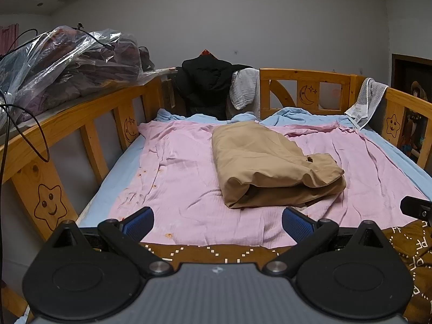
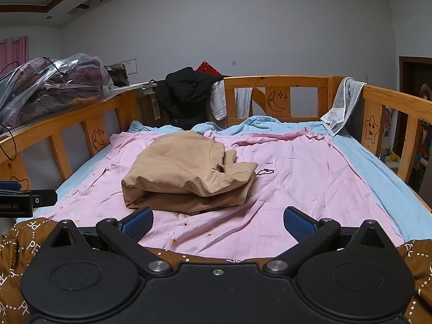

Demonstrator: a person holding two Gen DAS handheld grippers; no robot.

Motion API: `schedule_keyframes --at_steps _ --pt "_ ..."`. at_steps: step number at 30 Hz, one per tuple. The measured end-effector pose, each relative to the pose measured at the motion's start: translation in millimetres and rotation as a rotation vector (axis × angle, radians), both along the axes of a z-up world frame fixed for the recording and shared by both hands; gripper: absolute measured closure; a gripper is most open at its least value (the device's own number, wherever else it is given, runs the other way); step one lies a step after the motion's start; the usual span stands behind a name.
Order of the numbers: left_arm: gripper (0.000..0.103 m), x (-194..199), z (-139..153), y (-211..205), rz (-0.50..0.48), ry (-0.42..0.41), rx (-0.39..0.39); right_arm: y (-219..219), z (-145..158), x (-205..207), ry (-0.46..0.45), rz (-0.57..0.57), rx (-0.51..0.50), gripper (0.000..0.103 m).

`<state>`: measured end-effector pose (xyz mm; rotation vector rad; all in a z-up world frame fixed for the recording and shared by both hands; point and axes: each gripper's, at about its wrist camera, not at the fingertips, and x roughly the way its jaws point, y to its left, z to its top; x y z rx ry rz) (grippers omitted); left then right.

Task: Fold large clothes

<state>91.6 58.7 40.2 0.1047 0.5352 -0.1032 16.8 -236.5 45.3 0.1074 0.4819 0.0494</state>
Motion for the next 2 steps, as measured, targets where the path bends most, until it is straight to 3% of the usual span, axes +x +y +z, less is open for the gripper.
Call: schedule_keyframes --at_steps 2 --pt "0.000 1.1 -0.5 1.1 0.001 0.006 -0.002 -0.2 -0.4 0.6 0.003 0.001 -0.002 0.001"
